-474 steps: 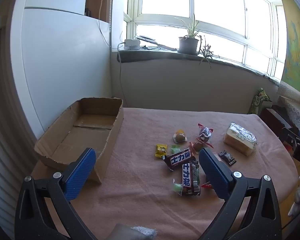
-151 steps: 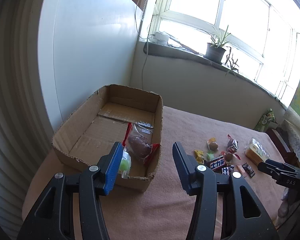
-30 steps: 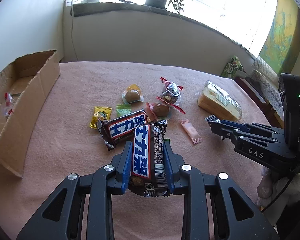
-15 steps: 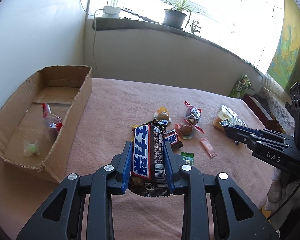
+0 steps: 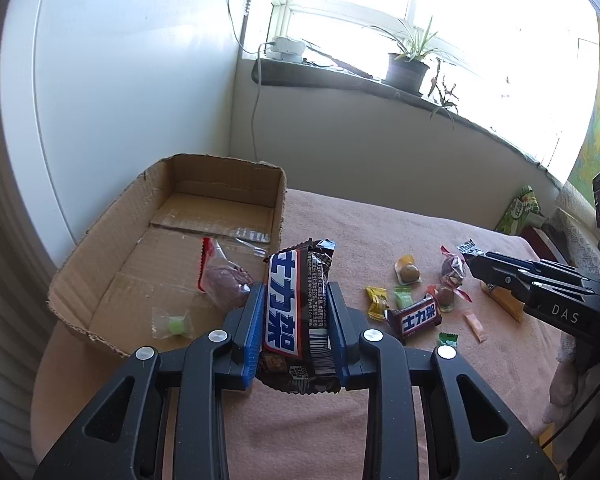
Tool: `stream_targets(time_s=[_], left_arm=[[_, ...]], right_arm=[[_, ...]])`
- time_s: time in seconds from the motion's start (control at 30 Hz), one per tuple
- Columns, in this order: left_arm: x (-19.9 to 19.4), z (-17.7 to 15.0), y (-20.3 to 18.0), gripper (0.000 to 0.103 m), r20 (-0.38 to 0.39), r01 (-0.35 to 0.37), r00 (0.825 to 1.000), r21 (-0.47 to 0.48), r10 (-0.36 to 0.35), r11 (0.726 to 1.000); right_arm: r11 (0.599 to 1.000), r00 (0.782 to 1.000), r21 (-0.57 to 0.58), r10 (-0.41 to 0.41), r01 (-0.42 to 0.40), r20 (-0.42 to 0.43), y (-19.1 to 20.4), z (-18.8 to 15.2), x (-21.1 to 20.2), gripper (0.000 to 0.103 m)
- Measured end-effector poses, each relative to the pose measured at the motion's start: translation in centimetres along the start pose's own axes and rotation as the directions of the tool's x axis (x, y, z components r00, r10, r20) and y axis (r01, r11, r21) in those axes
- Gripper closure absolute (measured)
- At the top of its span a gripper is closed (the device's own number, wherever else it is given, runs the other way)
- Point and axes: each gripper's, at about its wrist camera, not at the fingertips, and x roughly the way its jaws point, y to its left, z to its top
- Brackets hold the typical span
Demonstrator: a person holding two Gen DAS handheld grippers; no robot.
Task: Organize snacks
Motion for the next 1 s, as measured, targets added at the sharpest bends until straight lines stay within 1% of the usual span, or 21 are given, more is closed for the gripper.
stream_targets(time_s=[0.2, 0.53, 1.0], left_arm=[[-0.3, 0.6, 2.2, 0.075, 0.020, -0.047, 0.999, -0.016, 0.047, 0.999], [0.0, 1.5, 5.6, 0.075, 0.021, -0.102, 0.995, -0.045, 0.103, 0.994], [1.3, 2.5, 8.5, 0.075, 0.005, -0.137, 0.990, -0.069, 0.138, 0.988]], right_arm=[[0.999, 0.999, -0.034, 0.034, -0.034, 0.001, 2.5, 1.8, 1.6, 0.077], [0.992, 0.996, -0.096, 0.084, -0.084, -0.003, 7.0, 4.3, 4.3, 0.077], [0.980, 0.989, -0.133, 0.144, -0.148, -0.041, 10.9, 7.6, 9.4, 0.077]])
